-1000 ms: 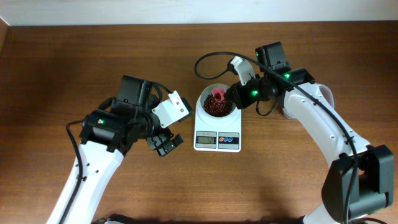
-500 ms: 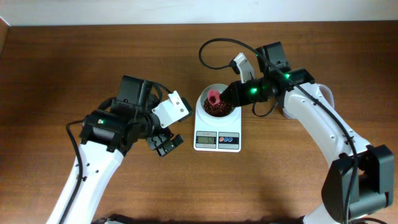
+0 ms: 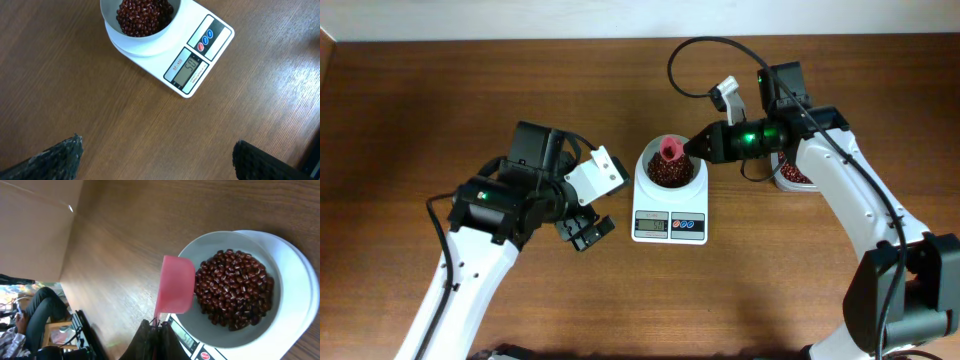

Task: Scoop and weigh 50g on scale
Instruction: 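Tilt the pink scoop over the white bowl to pour beans, then carry the empty scoop back over the bean tub with the right gripper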

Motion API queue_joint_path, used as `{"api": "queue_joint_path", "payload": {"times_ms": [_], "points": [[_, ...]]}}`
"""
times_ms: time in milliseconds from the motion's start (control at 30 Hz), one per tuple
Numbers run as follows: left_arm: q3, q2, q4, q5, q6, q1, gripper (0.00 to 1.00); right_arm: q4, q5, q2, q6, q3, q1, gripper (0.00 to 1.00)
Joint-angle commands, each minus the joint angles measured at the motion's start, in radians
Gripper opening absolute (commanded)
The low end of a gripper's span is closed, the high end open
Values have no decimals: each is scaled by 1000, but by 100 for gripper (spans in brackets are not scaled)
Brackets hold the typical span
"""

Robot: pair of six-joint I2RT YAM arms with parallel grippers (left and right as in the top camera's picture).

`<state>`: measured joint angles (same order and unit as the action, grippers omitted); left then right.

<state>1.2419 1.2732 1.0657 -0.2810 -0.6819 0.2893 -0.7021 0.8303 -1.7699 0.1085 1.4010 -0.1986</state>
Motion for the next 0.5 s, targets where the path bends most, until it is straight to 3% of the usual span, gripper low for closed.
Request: {"api": "queue_joint_path", "payload": {"times_ms": [0,200,467], "points": [[15,-10,-2,-11,-16,-4,99,-1,38,32,5,24,5,4],[15,-10,-2,-11,-16,-4,99,0,57,32,6,24,5,4],[15,-10,-2,-11,-16,-4,99,63,76,32,181,24,5,4]]}}
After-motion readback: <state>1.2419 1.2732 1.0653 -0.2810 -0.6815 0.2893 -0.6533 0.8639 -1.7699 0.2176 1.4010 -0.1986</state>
